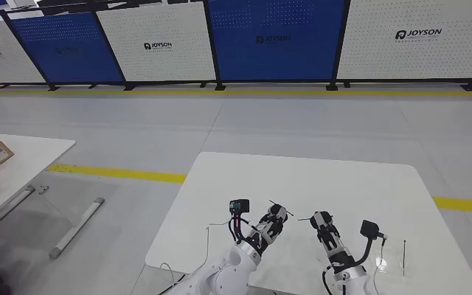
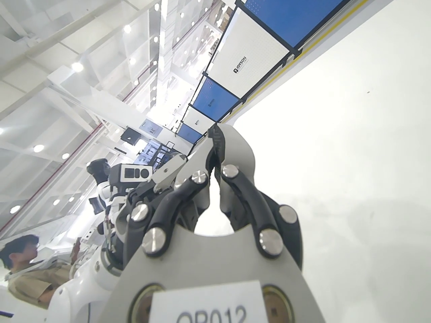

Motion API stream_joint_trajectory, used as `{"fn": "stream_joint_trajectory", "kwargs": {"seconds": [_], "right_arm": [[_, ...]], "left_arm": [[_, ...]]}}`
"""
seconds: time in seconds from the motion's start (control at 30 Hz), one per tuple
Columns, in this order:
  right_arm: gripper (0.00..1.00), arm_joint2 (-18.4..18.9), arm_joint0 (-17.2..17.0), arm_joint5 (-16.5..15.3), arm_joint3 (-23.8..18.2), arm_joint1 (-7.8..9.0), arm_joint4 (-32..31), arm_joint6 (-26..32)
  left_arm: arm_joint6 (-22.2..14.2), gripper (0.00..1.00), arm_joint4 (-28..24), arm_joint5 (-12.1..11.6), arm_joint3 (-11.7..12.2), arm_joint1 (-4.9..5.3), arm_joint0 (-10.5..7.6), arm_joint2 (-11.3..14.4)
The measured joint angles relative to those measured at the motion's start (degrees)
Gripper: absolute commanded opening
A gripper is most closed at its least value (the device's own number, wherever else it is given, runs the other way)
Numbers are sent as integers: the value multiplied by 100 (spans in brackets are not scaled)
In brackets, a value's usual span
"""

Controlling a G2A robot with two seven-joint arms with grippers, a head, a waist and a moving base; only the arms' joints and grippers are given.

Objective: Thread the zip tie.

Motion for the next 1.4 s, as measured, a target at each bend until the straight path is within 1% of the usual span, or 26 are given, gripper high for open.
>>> {"fn": "stream_joint_trajectory", "kwargs": {"seconds": [0.17, 0.27, 0.43, 0.8, 0.93, 1.07, 1.4], "right_arm": [[0, 8, 0, 13, 6, -5, -5, -11], [0, -30, 24, 24, 75, -42, -51, -107], [0, -241, 144, -22, 287, -148, -240, -595], [0, -246, 146, -18, 291, -149, -242, -598], [0, -325, 191, 15, 380, -203, -289, -678], [0, -447, 252, -147, 536, -279, -285, -920], [0, -418, 250, -150, 540, -296, -259, -898]], "left_arm": [[0, 0, 0, 0, 0, 0, 0, 0], [0, 0, 0, 0, 0, 0, 0, 0], [0, 0, 0, 0, 0, 0, 0, 0], [0, 0, 0, 0, 0, 0, 0, 0], [0, 0, 0, 0, 0, 0, 0, 0], [0, 0, 0, 0, 0, 0, 0, 0], [0, 0, 0, 0, 0, 0, 0, 0]]}}
